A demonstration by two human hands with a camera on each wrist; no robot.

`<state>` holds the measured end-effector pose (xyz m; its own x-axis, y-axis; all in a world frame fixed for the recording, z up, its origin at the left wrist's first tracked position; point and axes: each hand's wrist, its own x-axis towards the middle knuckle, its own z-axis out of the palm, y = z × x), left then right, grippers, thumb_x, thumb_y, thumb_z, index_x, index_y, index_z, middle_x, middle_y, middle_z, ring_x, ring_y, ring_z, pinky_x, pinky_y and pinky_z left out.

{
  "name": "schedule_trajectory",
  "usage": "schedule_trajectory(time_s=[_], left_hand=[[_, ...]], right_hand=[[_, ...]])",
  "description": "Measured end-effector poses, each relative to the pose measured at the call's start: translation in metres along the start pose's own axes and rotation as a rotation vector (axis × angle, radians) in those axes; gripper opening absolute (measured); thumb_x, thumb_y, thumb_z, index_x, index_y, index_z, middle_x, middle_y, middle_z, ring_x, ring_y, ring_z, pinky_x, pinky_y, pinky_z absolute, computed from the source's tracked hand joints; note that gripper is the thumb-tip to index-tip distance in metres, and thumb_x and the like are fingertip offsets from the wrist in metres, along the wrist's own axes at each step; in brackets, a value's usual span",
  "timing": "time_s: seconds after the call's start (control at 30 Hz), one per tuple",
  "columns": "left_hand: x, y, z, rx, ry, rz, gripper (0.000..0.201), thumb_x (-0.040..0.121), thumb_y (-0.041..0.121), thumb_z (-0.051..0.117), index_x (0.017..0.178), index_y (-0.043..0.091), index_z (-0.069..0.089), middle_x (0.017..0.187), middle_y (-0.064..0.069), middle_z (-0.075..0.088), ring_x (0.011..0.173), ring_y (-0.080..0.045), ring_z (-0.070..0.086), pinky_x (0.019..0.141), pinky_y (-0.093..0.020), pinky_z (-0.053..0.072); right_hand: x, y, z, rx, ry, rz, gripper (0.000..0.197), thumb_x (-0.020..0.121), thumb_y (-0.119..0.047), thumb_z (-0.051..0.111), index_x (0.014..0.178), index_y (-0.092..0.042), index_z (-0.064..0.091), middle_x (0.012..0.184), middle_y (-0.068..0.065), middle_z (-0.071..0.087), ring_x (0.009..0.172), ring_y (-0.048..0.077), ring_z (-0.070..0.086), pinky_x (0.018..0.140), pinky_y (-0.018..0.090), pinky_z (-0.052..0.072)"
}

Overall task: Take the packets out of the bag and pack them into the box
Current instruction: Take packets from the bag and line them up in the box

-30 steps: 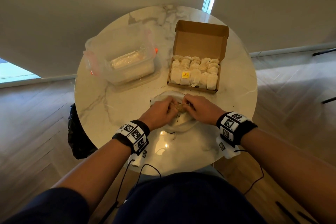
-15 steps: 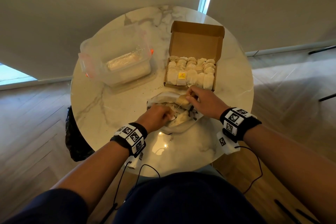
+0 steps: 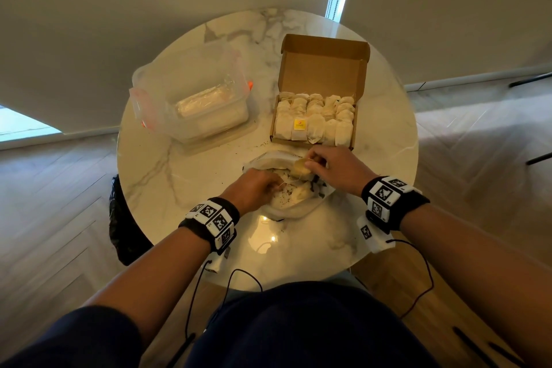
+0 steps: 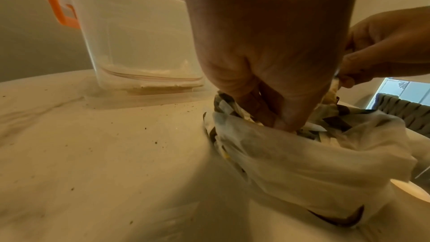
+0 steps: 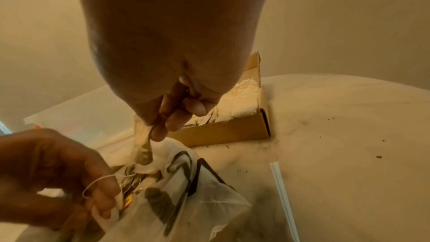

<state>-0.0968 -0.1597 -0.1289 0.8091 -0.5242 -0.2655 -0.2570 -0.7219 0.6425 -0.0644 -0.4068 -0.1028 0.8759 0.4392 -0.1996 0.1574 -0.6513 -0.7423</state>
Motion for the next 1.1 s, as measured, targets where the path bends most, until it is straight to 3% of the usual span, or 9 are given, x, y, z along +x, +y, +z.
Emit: schedule_trajectory(time_s=[0.17, 0.4, 0.57, 0.7, 0.8, 0.83, 0.93, 1.03, 1.1], left_hand=[[0.004, 0.007, -0.014, 0.060, 0.024, 0.050, 0.015, 0.092, 0.014, 0.064, 0.106, 0.017, 0.072, 0.090, 0.003, 0.071, 0.078, -0.009, 0.059, 0.071, -0.026, 0.046], [0.010, 0.017, -0.024, -0.029, 0.106, 0.167, 0.022, 0.092, 0.020, 0.068, 0.113, 0.018, 0.067, 0.101, 0.004, 0.071, 0.089, -0.007, 0.064, 0.078, -0.023, 0.051], [0.012, 0.021, -0.026, -0.123, 0.166, 0.132, 0.029, 0.090, 0.018, 0.071, 0.118, 0.015, 0.063, 0.113, 0.001, 0.063, 0.088, -0.006, 0.065, 0.080, -0.018, 0.051], [0.012, 0.021, -0.028, -0.036, 0.165, 0.086, 0.021, 0.092, 0.022, 0.068, 0.111, 0.016, 0.064, 0.096, 0.002, 0.068, 0.085, -0.012, 0.061, 0.075, -0.027, 0.050], [0.014, 0.022, -0.030, -0.060, 0.191, 0.060, 0.015, 0.092, 0.022, 0.068, 0.105, 0.016, 0.064, 0.089, 0.005, 0.066, 0.078, -0.008, 0.057, 0.069, -0.015, 0.042], [0.015, 0.023, -0.031, -0.064, 0.189, 0.069, 0.014, 0.092, 0.022, 0.068, 0.104, 0.016, 0.064, 0.089, 0.006, 0.065, 0.078, -0.006, 0.056, 0.068, -0.010, 0.040], [0.021, 0.027, -0.029, -0.068, 0.182, 0.108, 0.012, 0.094, 0.024, 0.066, 0.104, 0.019, 0.063, 0.093, 0.007, 0.064, 0.080, -0.005, 0.056, 0.070, -0.012, 0.041], [0.029, 0.026, -0.021, -0.062, 0.215, 0.093, 0.011, 0.094, 0.024, 0.064, 0.104, 0.020, 0.061, 0.098, 0.009, 0.059, 0.084, -0.005, 0.053, 0.071, -0.013, 0.042], [0.033, 0.024, -0.012, 0.005, 0.145, 0.027, 0.007, 0.094, 0.020, 0.061, 0.100, 0.018, 0.060, 0.092, 0.009, 0.056, 0.082, -0.009, 0.052, 0.068, -0.017, 0.037]], right_hand=[[0.001, -0.003, 0.009, -0.028, -0.023, -0.035, 0.012, 0.095, -0.028, 0.066, 0.100, -0.019, 0.070, 0.084, -0.010, 0.068, 0.076, 0.005, 0.063, 0.072, 0.025, 0.052], [0.006, -0.012, 0.013, -0.074, -0.083, -0.042, 0.015, 0.093, -0.023, 0.069, 0.106, -0.018, 0.076, 0.091, -0.002, 0.075, 0.078, 0.008, 0.065, 0.072, 0.026, 0.053], [0.006, -0.021, 0.011, -0.078, -0.109, -0.048, 0.018, 0.093, -0.016, 0.067, 0.108, -0.016, 0.077, 0.091, -0.001, 0.074, 0.066, -0.003, 0.055, 0.064, 0.009, 0.043], [0.005, -0.022, 0.012, -0.055, -0.143, -0.032, 0.019, 0.093, -0.013, 0.065, 0.109, -0.015, 0.076, 0.093, -0.004, 0.073, 0.070, 0.004, 0.059, 0.066, 0.013, 0.046], [0.003, -0.022, 0.015, -0.086, -0.145, -0.056, 0.013, 0.091, -0.020, 0.066, 0.094, -0.012, 0.075, 0.080, 0.002, 0.068, 0.071, 0.017, 0.058, 0.064, 0.030, 0.043], [0.003, -0.022, 0.015, -0.110, -0.138, -0.057, 0.013, 0.092, -0.020, 0.066, 0.090, -0.010, 0.073, 0.077, 0.002, 0.064, 0.070, 0.018, 0.055, 0.063, 0.031, 0.039], [0.002, -0.021, 0.016, -0.132, -0.080, -0.006, 0.012, 0.096, -0.019, 0.061, 0.087, -0.015, 0.068, 0.079, 0.001, 0.060, 0.072, 0.015, 0.051, 0.065, 0.029, 0.035], [0.000, -0.012, 0.014, -0.070, 0.031, 0.050, 0.016, 0.095, -0.016, 0.059, 0.080, -0.020, 0.057, 0.075, -0.001, 0.059, 0.068, 0.016, 0.052, 0.062, 0.031, 0.039], [-0.004, -0.005, 0.011, -0.052, 0.052, 0.082, 0.012, 0.094, -0.014, 0.058, 0.083, -0.019, 0.057, 0.076, -0.001, 0.059, 0.068, 0.018, 0.053, 0.064, 0.032, 0.042]])
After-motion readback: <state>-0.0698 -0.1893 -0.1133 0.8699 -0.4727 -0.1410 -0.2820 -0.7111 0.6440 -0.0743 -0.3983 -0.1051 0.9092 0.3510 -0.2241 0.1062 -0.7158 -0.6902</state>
